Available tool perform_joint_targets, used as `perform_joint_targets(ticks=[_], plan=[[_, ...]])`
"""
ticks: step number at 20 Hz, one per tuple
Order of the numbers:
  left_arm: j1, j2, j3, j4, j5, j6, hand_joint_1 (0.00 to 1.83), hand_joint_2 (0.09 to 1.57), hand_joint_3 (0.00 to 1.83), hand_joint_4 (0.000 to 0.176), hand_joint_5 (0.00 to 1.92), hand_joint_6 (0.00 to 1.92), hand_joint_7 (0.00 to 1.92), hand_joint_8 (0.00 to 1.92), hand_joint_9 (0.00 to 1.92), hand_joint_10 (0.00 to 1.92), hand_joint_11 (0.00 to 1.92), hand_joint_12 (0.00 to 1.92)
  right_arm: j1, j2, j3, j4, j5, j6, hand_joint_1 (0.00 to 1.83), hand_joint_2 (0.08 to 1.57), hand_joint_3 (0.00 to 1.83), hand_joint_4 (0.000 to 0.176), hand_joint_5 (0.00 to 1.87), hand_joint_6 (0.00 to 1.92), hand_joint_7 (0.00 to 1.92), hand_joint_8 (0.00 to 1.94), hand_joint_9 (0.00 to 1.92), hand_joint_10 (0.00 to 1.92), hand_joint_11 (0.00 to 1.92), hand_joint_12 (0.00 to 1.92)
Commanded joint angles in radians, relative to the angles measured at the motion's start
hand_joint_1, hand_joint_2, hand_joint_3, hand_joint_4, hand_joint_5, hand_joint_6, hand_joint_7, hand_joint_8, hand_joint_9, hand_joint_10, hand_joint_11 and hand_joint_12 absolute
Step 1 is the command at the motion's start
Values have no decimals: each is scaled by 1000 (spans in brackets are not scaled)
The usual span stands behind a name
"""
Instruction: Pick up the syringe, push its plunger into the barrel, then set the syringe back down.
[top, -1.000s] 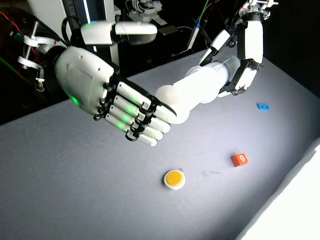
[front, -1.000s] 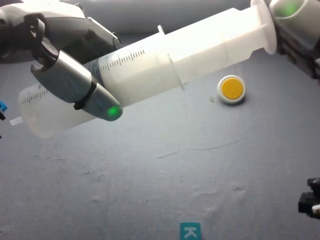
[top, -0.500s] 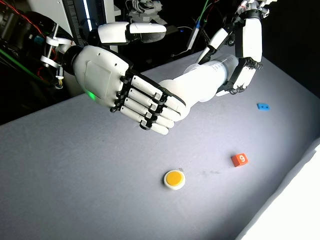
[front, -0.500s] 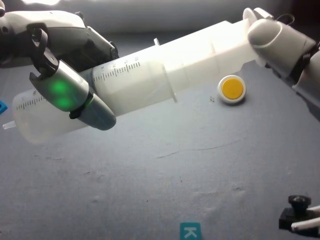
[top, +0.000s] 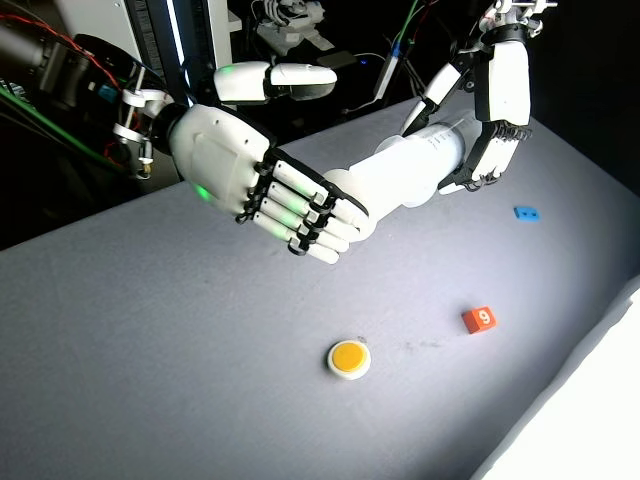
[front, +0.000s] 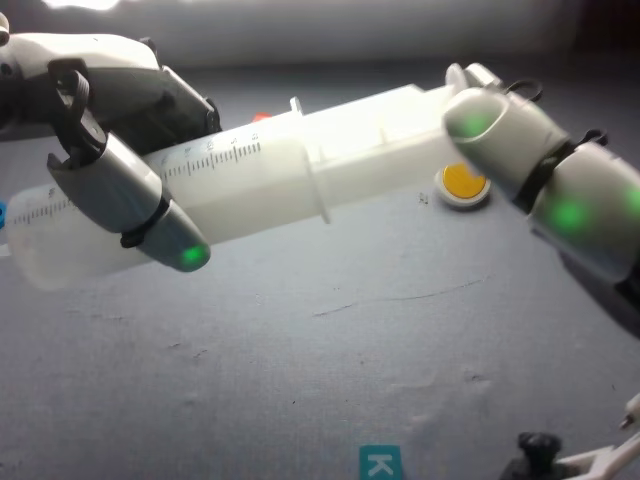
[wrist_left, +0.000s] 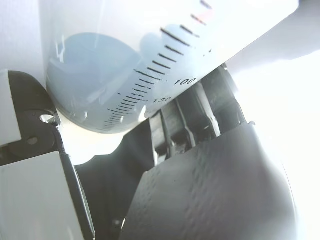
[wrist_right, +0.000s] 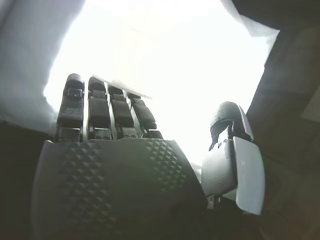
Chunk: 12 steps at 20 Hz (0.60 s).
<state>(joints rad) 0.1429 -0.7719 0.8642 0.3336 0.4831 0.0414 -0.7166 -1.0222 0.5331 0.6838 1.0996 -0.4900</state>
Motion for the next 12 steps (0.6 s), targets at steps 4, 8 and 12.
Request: perform_joint_targets(ticks=[4, 8, 12], plan=[[-14, -18, -5, -23, -184, -48, 1366, 1156, 1, 0, 834, 1033, 968, 1170, 771, 1372, 520, 1430, 2, -88, -18, -198, -51, -46, 0, 1076, 0, 0, 0, 0, 0, 0, 0, 0, 0, 0], [-14, -21, -3, -22, -184, -48, 1373, 1135, 0, 0, 847, 1038, 1021, 1019, 827, 1334, 518, 1421, 21, -160, -18, -198, -95, -67, 0, 1067, 0, 0, 0, 0, 0, 0, 0, 0, 0, 0], [-13, -21, -3, -21, -184, -48, 1372, 1139, 1, 0, 835, 1056, 1009, 1044, 827, 1321, 547, 1404, 38, -212, -18, -198, -180, -74, 0, 1075, 0, 0, 0, 0, 0, 0, 0, 0, 0, 0]])
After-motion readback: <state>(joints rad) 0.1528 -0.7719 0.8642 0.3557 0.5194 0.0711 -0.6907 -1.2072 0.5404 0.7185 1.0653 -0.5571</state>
